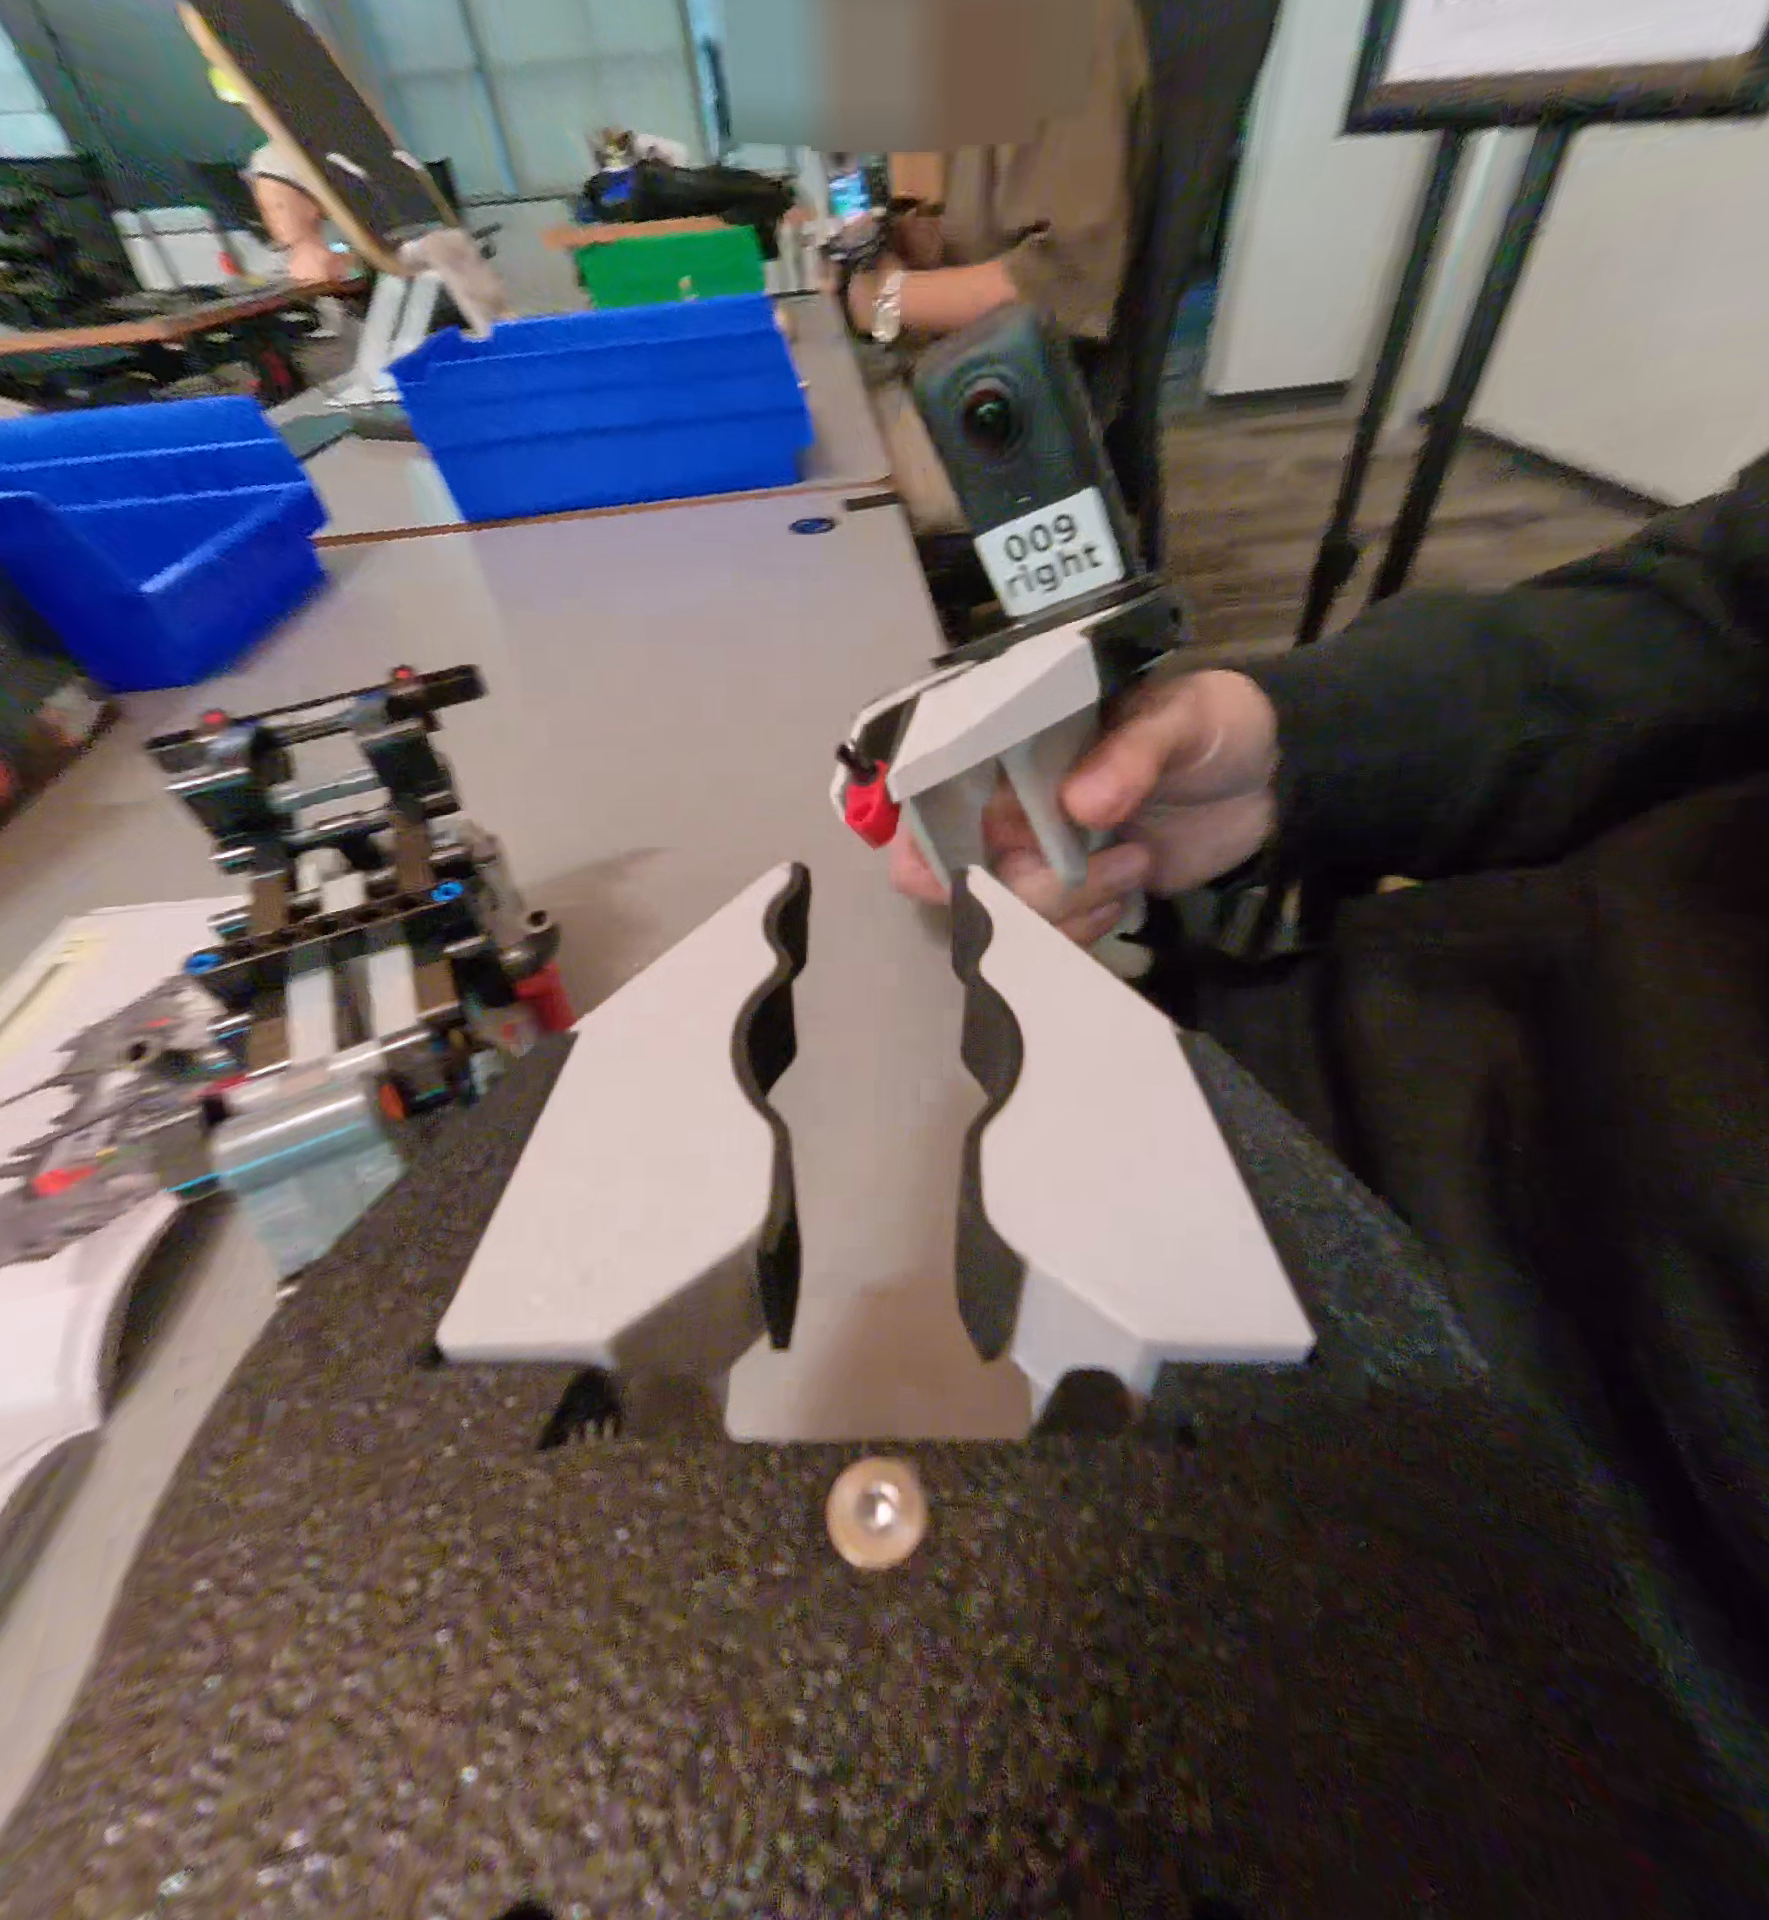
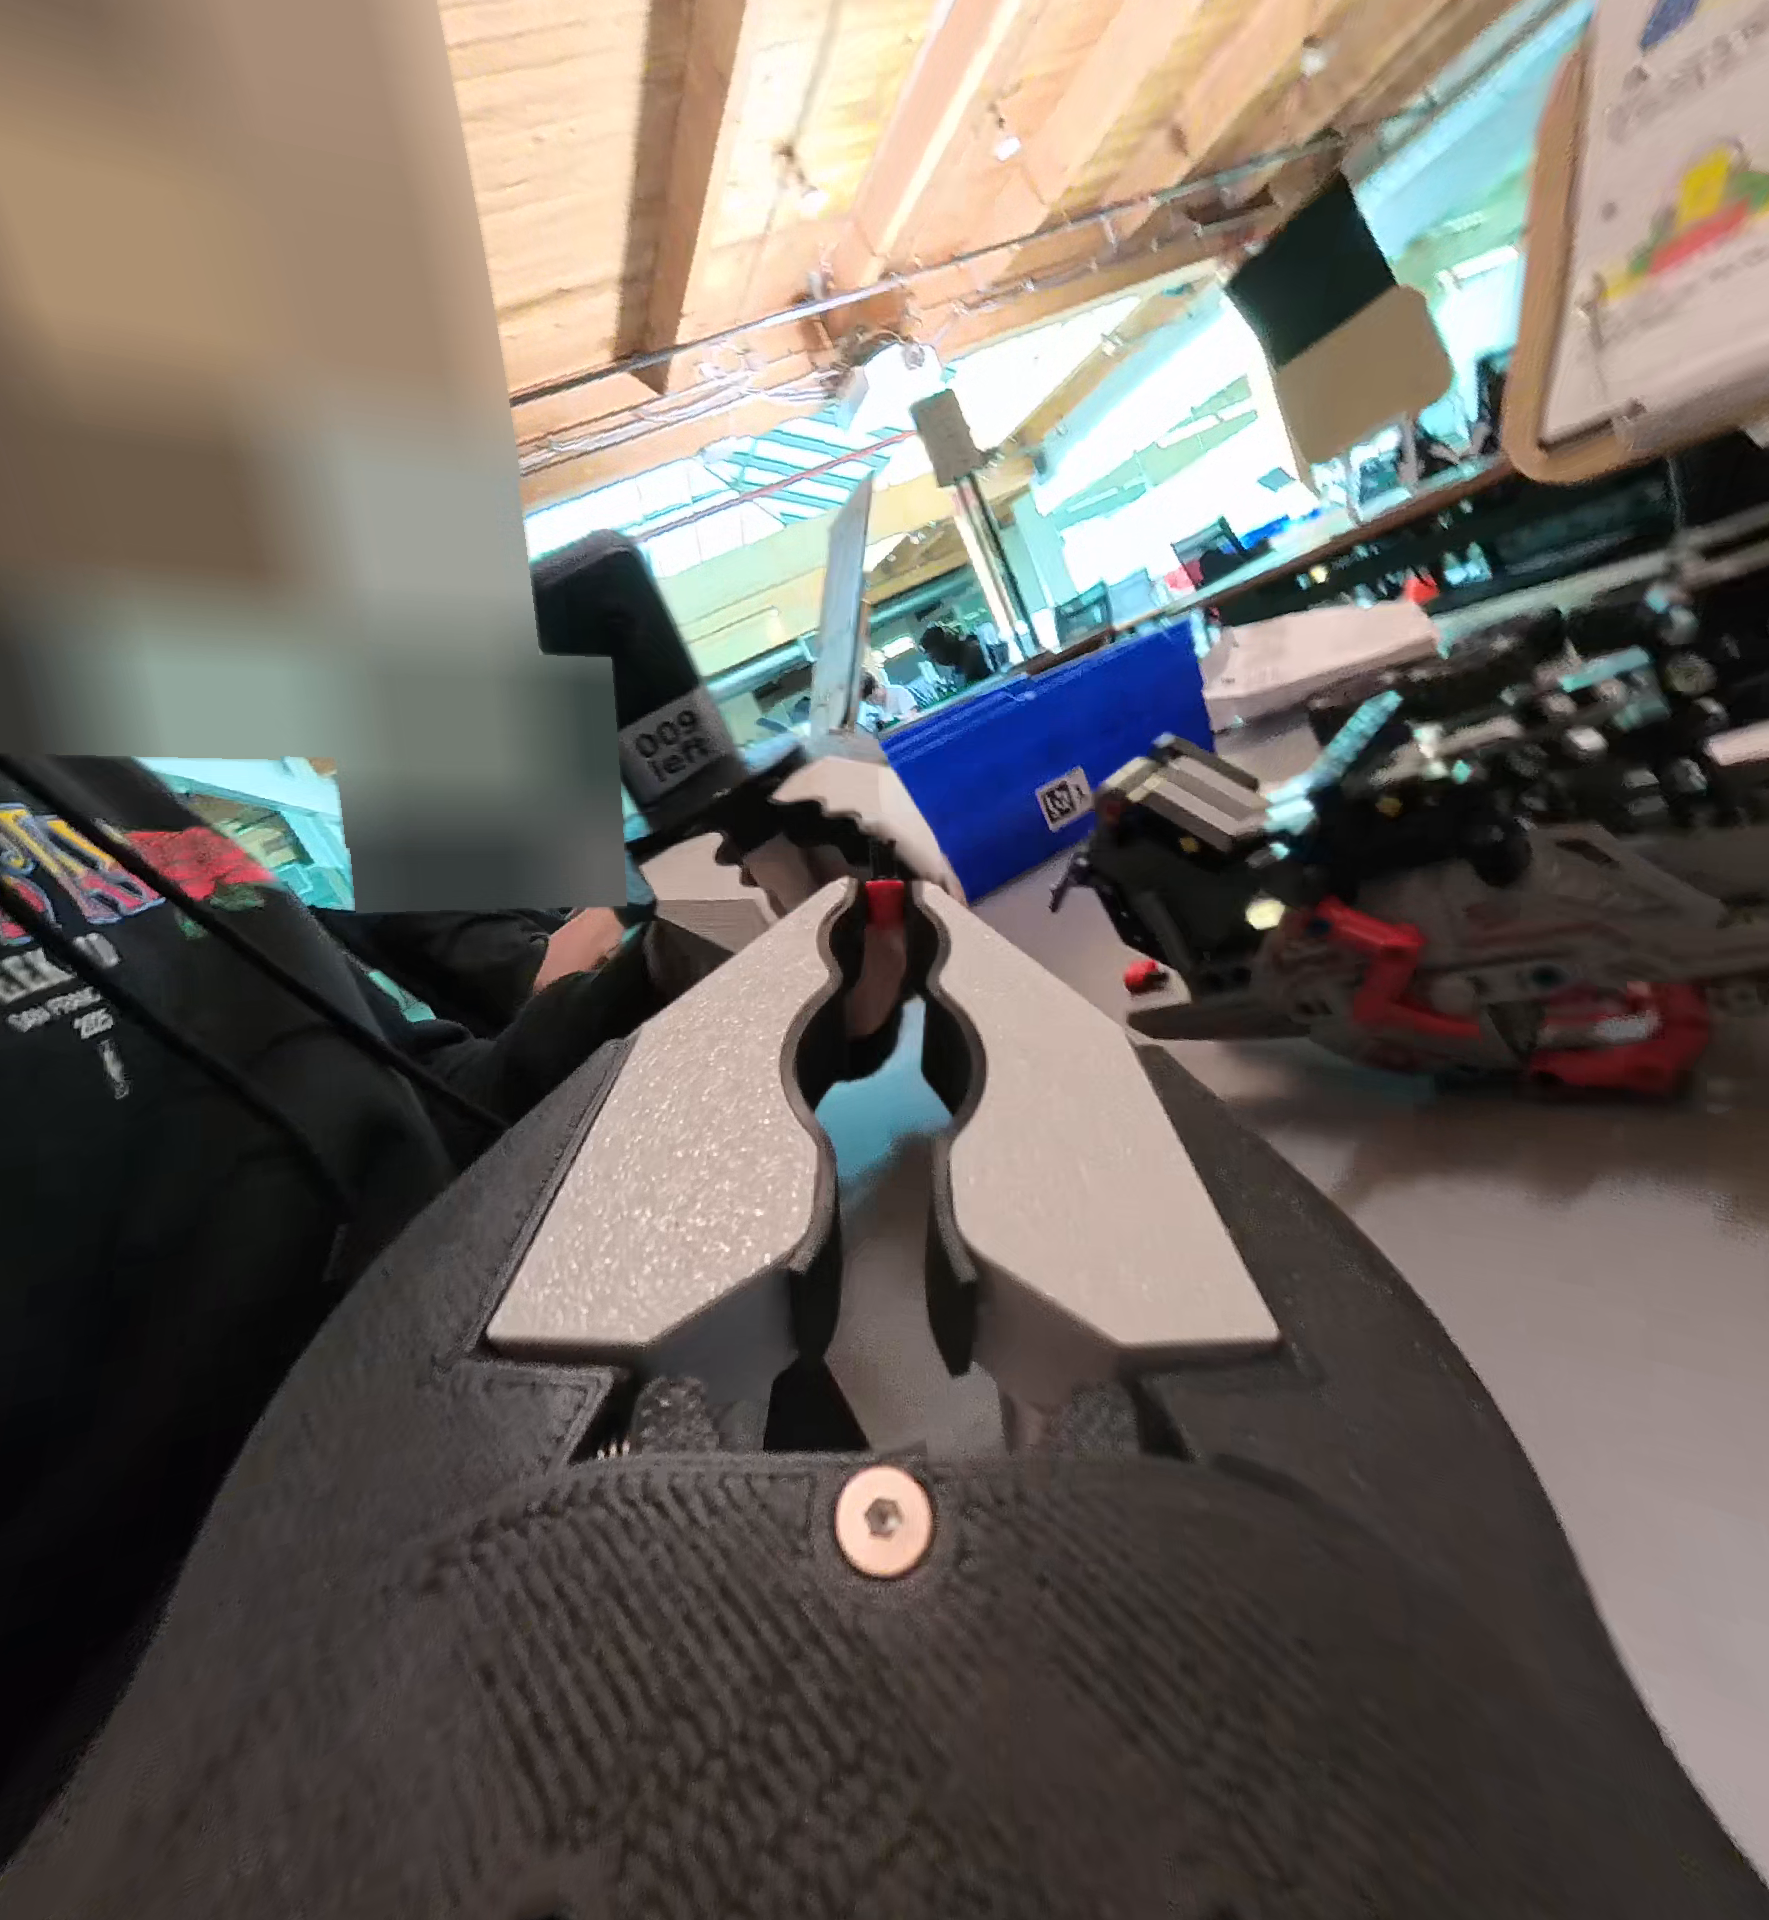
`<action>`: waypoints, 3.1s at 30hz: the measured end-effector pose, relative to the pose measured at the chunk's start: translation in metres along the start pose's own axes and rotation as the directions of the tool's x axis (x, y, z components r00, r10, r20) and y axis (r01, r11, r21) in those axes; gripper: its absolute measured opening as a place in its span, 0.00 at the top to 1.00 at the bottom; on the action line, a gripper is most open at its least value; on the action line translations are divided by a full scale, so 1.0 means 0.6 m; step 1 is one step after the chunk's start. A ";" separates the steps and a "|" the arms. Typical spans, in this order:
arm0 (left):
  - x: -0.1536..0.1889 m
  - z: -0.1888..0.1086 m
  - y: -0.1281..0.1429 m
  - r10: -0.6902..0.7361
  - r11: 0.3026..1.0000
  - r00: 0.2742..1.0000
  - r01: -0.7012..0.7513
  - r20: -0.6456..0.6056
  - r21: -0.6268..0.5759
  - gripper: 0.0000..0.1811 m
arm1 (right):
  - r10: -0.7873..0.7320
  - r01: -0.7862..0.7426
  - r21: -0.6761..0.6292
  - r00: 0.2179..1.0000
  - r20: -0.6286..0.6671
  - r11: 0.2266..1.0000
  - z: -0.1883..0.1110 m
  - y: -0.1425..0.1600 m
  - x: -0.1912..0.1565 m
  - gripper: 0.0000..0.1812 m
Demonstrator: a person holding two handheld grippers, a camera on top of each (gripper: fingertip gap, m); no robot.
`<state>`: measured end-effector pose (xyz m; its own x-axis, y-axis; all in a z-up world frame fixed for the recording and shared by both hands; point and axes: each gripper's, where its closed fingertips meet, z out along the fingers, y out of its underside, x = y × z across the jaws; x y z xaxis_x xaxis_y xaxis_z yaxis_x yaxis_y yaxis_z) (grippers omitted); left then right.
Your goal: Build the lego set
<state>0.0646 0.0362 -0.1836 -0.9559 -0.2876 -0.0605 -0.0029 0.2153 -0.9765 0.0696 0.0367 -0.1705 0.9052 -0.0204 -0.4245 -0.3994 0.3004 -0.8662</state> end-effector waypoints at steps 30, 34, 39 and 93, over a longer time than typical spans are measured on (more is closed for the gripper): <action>-0.061 -0.007 0.001 0.965 0.236 0.102 -0.737 0.240 -0.633 0.99 | -0.213 0.167 -0.233 0.959 -0.189 0.958 0.018 0.008 0.018 0.74; -0.066 -0.012 -0.005 0.967 0.167 -0.014 -0.722 0.256 -0.671 0.98 | -0.176 0.111 -0.256 0.952 -0.249 0.960 0.018 0.019 0.036 0.74; -0.074 -0.017 0.001 0.963 0.118 -0.094 -0.693 0.251 -0.712 0.98 | -0.109 0.043 -0.245 0.959 -0.263 0.969 0.029 0.024 0.041 0.79; -0.087 -0.038 -0.007 0.932 0.079 -0.224 -0.645 0.286 -0.760 1.00 | -0.228 0.151 -0.290 0.940 -0.254 0.945 0.055 0.013 0.065 1.00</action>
<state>0.1077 0.0716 -0.1717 0.2955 -0.0024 -0.9553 0.3931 0.9117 0.1193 0.1064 0.0698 -0.1849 0.9052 -0.3294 -0.2686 -0.2831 0.0042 -0.9591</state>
